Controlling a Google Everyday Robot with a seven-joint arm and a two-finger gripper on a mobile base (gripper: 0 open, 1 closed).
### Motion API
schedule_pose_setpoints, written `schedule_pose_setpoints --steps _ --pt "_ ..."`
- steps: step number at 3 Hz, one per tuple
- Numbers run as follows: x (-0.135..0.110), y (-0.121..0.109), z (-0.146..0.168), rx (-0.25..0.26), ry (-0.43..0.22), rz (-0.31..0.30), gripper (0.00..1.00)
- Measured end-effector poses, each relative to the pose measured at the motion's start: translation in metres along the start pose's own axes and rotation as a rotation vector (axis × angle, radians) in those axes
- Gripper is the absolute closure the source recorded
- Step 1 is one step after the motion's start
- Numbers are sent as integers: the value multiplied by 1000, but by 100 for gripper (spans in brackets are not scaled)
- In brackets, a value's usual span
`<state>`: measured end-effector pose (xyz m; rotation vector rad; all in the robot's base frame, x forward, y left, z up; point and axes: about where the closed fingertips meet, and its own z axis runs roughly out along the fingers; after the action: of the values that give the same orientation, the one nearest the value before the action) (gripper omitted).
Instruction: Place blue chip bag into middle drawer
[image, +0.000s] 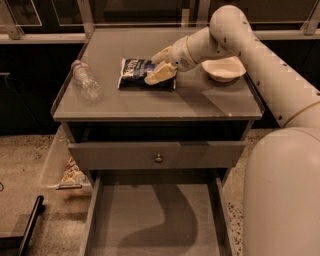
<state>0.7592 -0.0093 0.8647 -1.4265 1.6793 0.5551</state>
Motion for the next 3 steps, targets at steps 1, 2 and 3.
schedule_pose_setpoints --steps 1,2,3 --pt "0 0 0 0 0 0 65" --pt "0 0 0 0 0 0 88" --pt "0 0 0 0 0 0 100"
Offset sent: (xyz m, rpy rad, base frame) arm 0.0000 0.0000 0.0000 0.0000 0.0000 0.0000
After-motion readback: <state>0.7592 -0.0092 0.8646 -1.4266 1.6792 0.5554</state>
